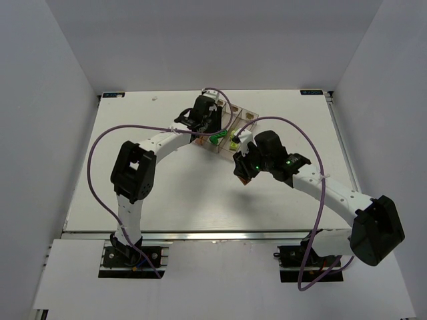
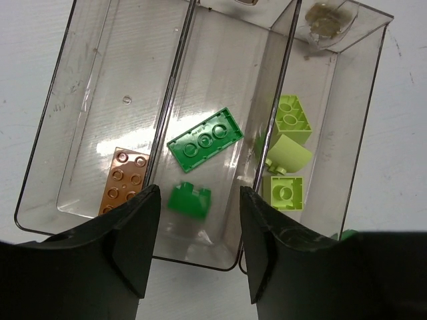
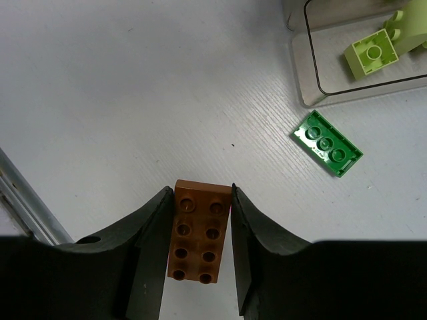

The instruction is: Sort the legos into containers by color

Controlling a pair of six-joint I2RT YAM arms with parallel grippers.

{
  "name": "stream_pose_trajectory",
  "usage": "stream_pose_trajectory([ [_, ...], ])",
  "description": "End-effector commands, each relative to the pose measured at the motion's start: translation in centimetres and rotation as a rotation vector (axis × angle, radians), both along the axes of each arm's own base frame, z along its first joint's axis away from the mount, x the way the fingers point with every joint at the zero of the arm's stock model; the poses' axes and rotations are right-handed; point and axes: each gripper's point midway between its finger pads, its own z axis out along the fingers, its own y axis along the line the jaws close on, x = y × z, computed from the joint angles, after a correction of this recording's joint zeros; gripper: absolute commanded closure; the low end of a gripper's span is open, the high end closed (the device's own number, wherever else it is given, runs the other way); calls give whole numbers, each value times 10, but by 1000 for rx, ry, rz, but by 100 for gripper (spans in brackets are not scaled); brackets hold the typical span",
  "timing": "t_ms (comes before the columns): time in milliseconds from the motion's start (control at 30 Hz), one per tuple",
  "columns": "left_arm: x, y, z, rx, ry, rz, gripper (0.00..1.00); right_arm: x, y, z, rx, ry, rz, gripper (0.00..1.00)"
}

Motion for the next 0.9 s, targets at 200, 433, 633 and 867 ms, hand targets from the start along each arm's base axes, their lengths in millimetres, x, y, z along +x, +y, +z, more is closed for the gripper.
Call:
stream_pose_trajectory([
  [200, 7, 8, 57, -89, -62, 22, 34, 2, -3, 5, 9, -21, -14, 92],
  [433, -37, 68, 121, -231, -133, 61, 25, 9, 3, -14, -31, 22, -6, 93],
  [633, -110, 93, 144, -473, -214, 79, 2, 44, 24, -2, -49, -12, -5, 94],
  [867, -139, 93, 151, -550, -233, 35, 2, 126, 82, 46, 3, -160, 9, 96],
])
